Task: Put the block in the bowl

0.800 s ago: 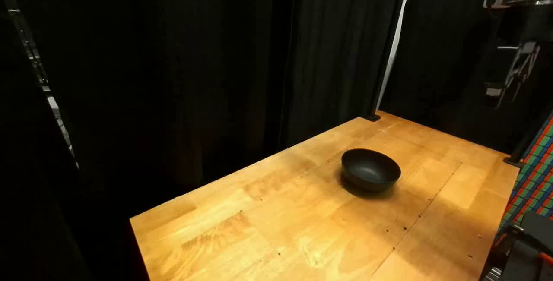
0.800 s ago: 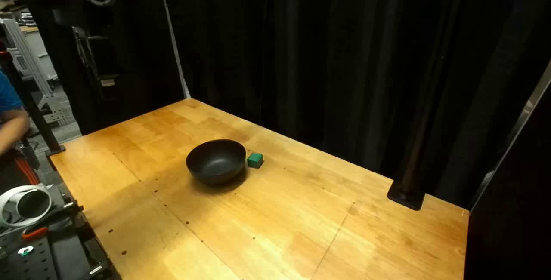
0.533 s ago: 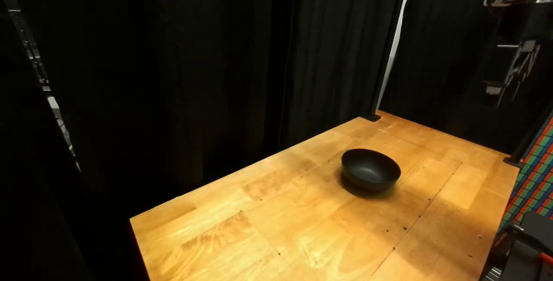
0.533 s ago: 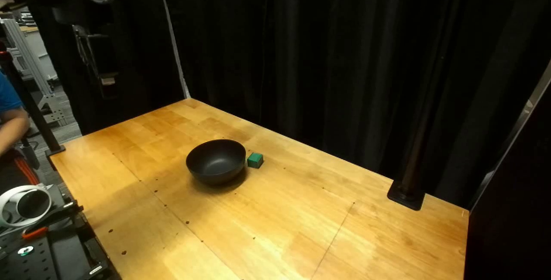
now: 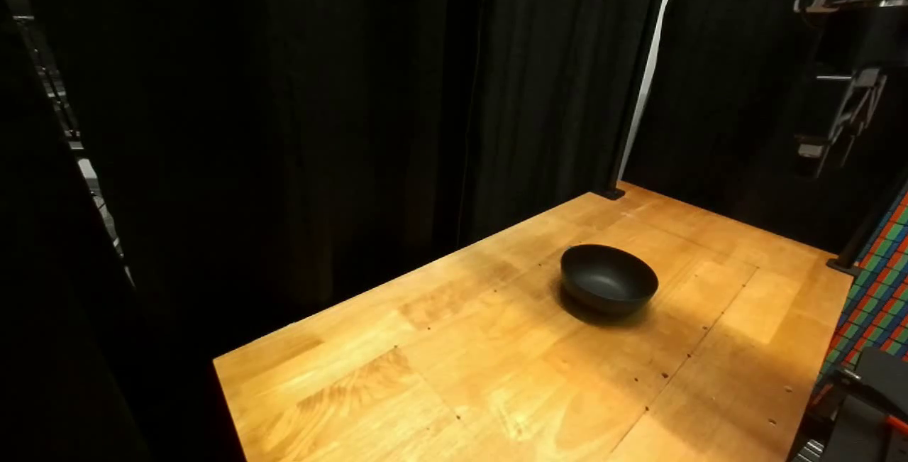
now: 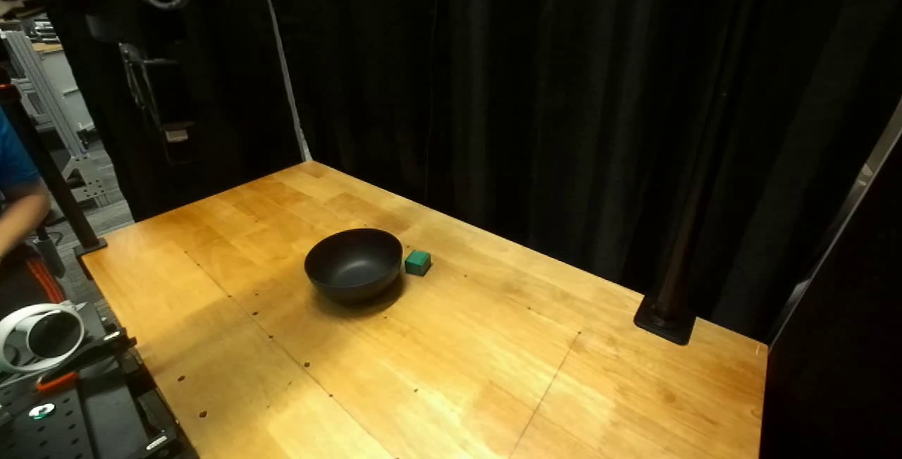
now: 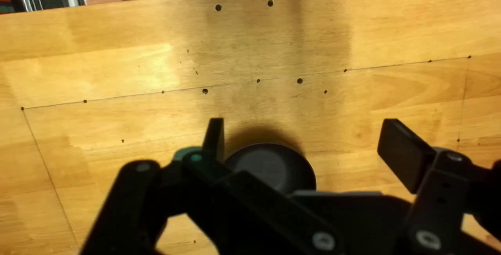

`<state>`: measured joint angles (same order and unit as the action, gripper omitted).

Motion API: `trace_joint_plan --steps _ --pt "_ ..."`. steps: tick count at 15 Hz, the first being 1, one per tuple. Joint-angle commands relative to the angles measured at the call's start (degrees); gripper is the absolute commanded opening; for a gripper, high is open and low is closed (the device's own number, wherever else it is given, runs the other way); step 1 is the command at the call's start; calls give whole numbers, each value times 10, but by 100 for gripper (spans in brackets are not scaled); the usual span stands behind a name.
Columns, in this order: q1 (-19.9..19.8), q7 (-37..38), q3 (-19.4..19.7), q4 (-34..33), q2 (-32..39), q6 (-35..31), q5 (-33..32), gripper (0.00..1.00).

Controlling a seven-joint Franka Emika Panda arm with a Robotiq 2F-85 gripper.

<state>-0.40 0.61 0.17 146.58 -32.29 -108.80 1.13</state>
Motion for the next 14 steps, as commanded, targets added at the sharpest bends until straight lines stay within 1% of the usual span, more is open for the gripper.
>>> trace_joint_plan --steps 1,6,10,14 --pt "-14 9 4 -40 93 -59 -12 100" --pt "-22 11 15 -116 266 -196 -1 100" --pt "-23 46 17 -221 417 -260 -27 100" --pt "-17 68 21 -349 557 -300 -9 100"
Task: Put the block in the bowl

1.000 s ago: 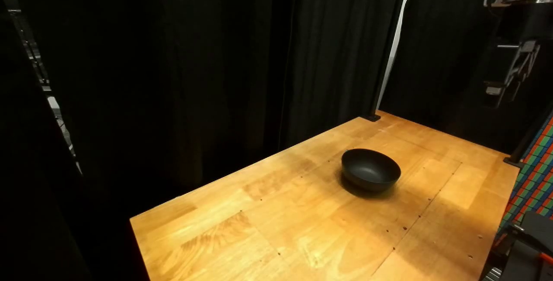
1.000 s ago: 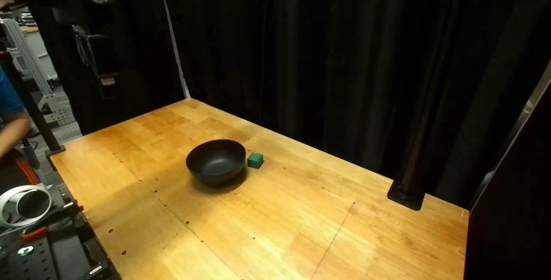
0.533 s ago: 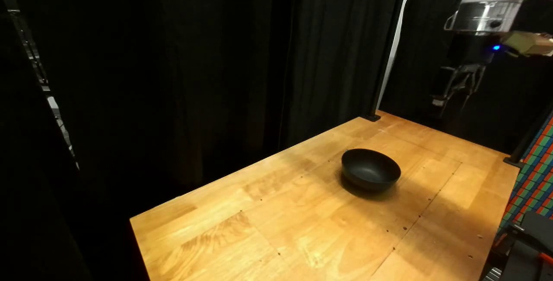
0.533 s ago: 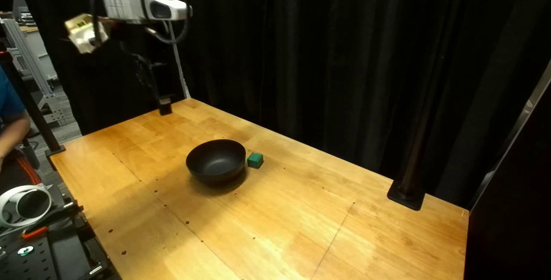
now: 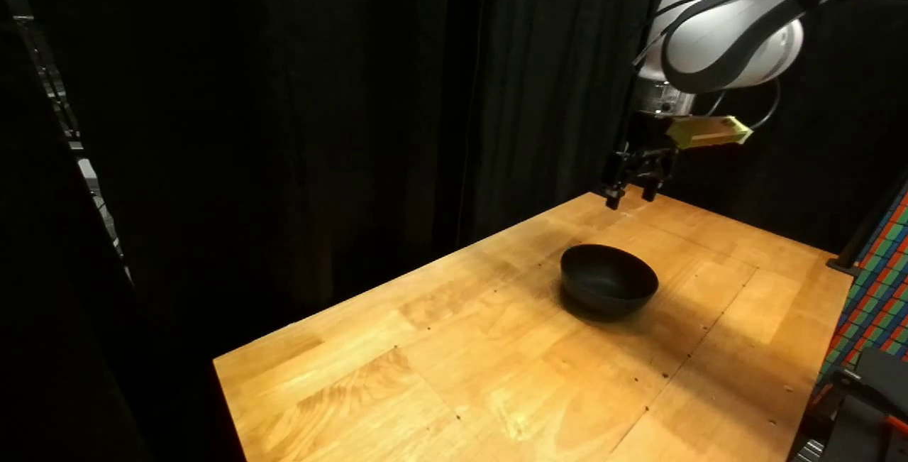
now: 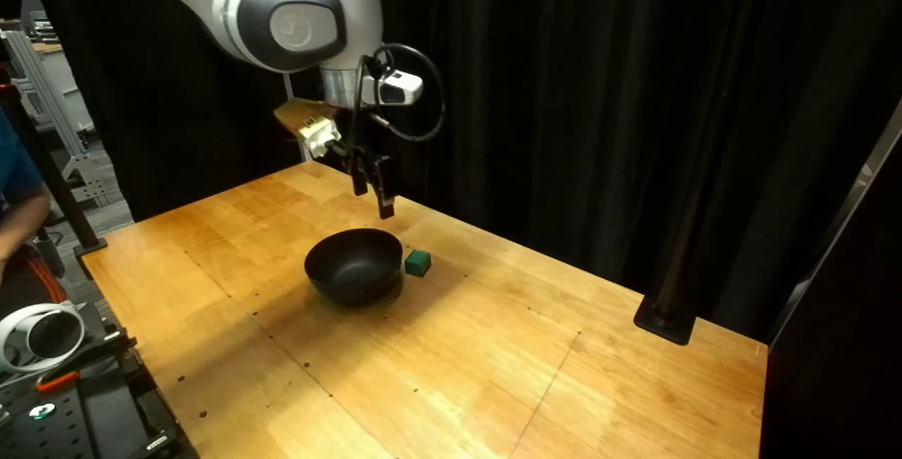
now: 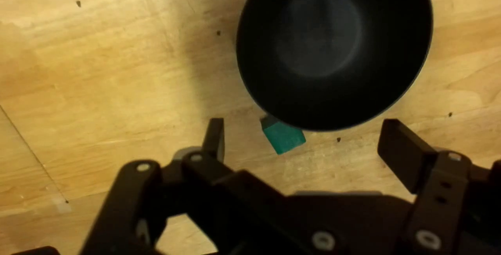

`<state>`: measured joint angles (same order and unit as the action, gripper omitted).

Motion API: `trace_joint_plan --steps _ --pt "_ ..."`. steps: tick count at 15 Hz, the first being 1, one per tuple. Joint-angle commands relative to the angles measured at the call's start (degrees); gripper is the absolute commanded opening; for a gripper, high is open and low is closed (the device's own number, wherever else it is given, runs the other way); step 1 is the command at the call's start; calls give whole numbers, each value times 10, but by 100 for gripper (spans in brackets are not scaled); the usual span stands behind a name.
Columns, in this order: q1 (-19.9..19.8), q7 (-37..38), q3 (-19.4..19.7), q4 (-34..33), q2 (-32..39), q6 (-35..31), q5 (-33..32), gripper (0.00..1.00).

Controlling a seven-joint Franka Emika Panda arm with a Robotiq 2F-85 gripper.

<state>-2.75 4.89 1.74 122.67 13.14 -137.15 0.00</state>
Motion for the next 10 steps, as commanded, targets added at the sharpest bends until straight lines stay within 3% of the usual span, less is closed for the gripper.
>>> trace_joint_plan --steps 1,5,10 --pt "8 31 5 -144 136 -19 5 100" --pt "9 40 2 -239 234 -17 17 100" --pt "10 44 6 -305 306 12 20 100"
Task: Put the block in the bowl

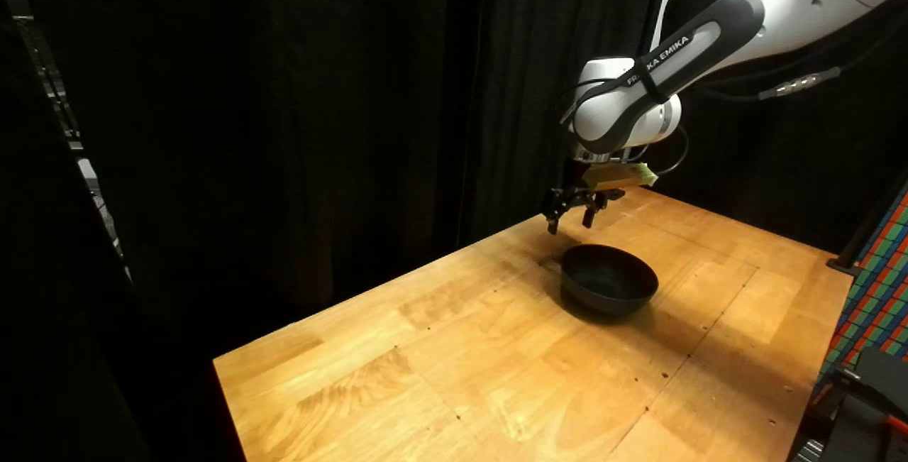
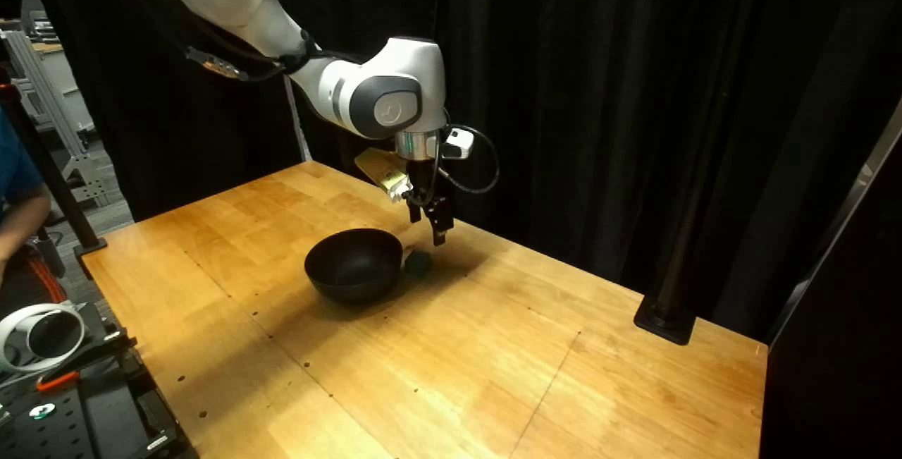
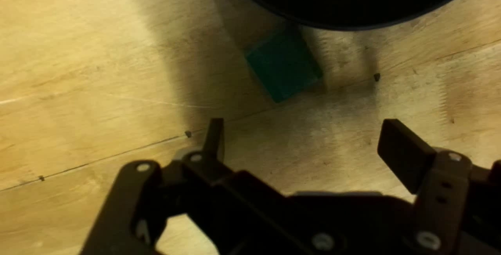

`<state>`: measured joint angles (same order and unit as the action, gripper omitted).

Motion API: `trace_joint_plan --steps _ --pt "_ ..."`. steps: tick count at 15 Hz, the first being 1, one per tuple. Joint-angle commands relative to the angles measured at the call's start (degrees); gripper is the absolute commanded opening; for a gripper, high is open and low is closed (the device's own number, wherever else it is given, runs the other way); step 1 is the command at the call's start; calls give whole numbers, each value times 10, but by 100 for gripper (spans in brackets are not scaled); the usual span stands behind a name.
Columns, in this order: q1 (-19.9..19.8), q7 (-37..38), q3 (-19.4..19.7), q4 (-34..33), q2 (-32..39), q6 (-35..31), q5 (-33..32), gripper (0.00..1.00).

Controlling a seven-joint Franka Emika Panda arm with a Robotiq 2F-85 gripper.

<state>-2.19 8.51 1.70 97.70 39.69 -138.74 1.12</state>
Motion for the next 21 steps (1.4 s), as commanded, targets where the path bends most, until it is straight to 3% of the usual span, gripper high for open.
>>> trace_joint_plan --steps 1,10,11,13,19,21 --pt "3 8 6 -62 50 33 10 100" --pt "-1 12 17 -68 71 82 8 100" --pt "-1 14 19 -67 70 83 8 75" --pt "-4 9 18 -64 67 90 10 66" --pt "-23 -1 7 -49 48 120 41 18" --pt "-24 3 12 -46 29 137 46 18"
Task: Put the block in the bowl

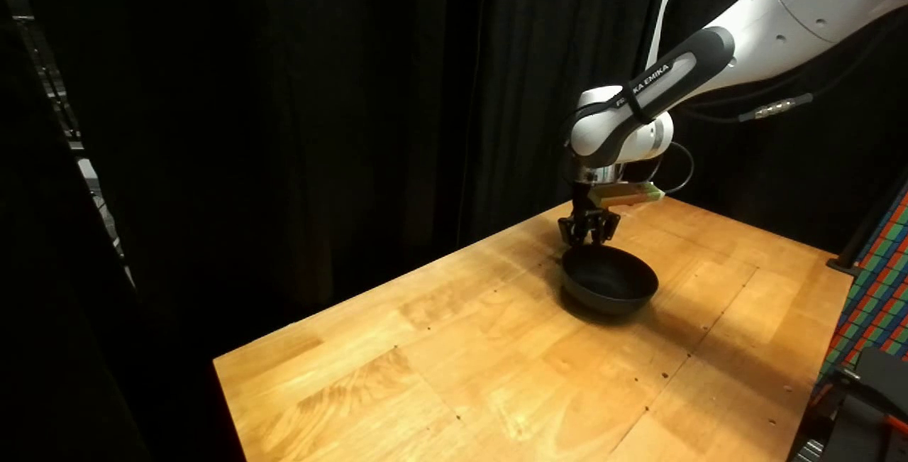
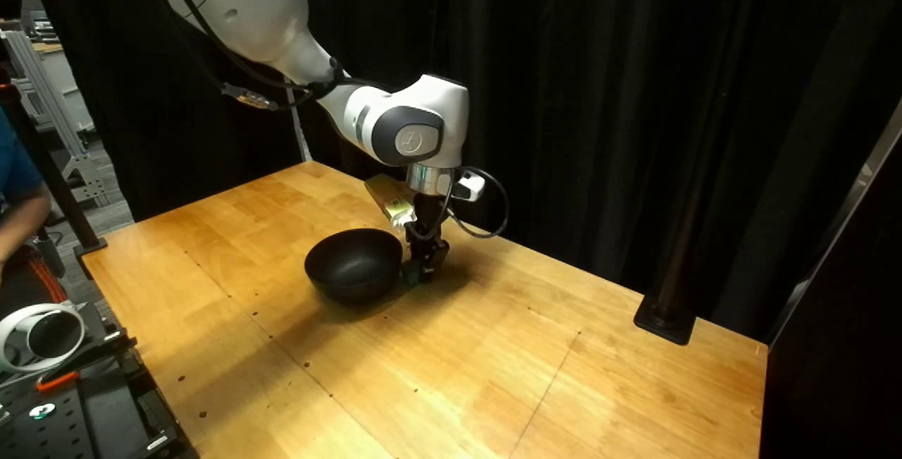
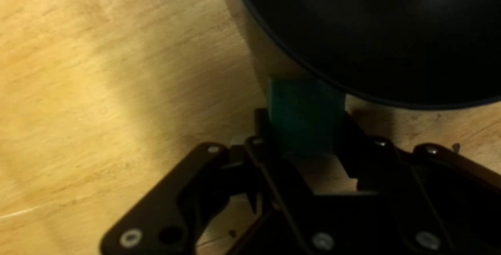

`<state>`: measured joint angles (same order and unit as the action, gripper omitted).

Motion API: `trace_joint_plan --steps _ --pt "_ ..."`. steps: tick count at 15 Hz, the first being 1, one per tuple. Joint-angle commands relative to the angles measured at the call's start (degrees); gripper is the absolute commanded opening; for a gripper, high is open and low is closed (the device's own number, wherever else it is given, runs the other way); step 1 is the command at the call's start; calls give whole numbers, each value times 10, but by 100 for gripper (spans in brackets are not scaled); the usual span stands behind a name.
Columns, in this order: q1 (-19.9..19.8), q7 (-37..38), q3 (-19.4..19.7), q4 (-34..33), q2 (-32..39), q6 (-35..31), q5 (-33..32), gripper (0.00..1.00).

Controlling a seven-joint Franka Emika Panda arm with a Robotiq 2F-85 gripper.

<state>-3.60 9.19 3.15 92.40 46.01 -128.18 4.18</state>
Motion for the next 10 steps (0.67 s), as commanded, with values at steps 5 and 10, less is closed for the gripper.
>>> trace_joint_plan --steps 5,10 --pt "-16 8 9 20 -113 62 17 18" --pt "-30 5 -1 62 -186 170 63 18"
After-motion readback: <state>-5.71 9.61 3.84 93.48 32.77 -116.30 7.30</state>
